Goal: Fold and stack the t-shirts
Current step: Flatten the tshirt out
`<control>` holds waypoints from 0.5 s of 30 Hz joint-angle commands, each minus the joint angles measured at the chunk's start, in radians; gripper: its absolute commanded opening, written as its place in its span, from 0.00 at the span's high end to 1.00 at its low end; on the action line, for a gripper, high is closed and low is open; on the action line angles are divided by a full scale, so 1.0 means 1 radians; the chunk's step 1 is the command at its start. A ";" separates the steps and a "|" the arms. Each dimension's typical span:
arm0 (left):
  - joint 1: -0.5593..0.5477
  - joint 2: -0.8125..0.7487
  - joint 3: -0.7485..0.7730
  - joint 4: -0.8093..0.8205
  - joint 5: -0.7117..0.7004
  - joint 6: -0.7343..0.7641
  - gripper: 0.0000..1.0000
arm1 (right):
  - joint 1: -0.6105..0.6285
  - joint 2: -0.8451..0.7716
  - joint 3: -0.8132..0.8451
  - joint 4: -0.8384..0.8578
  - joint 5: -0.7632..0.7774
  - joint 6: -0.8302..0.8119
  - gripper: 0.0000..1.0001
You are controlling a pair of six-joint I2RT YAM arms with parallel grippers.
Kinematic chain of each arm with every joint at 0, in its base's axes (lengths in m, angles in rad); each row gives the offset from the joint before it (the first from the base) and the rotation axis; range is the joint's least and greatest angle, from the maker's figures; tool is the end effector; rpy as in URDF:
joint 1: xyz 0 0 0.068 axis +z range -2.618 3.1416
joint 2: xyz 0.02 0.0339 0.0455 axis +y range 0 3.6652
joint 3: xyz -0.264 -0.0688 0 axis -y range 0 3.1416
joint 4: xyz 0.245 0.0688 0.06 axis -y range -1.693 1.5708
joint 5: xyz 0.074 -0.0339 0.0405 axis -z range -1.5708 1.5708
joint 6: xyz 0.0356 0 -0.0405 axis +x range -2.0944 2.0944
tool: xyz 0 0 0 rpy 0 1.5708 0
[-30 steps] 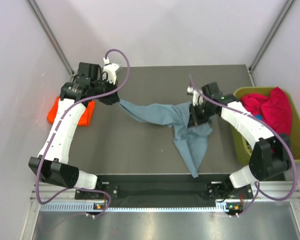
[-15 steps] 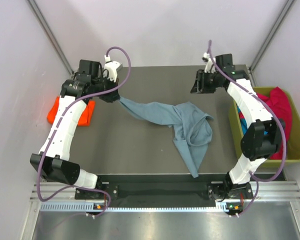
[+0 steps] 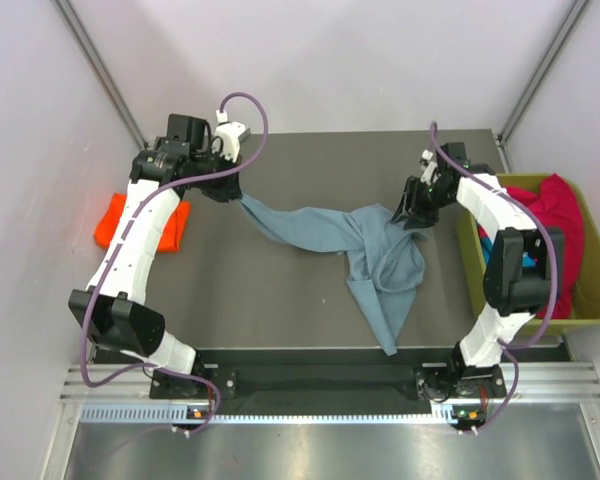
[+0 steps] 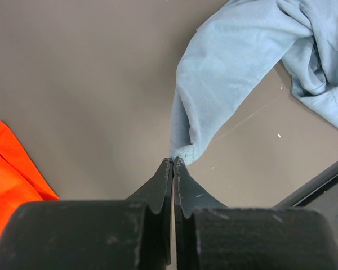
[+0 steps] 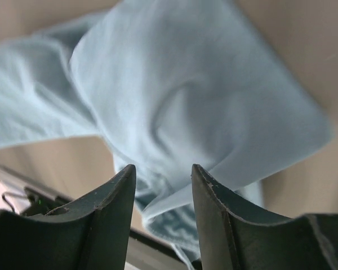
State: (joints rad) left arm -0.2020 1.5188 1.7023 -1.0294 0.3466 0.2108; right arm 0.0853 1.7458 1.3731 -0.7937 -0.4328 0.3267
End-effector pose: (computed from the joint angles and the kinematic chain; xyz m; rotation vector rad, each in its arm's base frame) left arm 0.2988 -0.0735 0.4004 0.6439 2.3027 -0.4137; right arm 0.3553 0.0454 0.2424 0.2081 2.7453 0.7072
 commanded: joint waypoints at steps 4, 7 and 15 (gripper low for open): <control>0.004 0.018 0.068 -0.009 -0.003 -0.019 1.00 | -0.055 0.044 0.104 -0.027 0.055 -0.029 0.56; 0.004 0.018 0.060 0.003 -0.006 -0.019 1.00 | -0.065 0.015 0.084 -0.056 0.057 -0.044 0.56; 0.004 0.026 0.071 0.038 -0.001 -0.042 1.00 | -0.111 -0.060 -0.012 -0.078 0.074 -0.067 0.56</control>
State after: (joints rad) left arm -0.2016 1.5475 1.7298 -1.0321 0.3428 0.1833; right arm 0.0196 1.7580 1.3754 -0.8436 -0.3756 0.2806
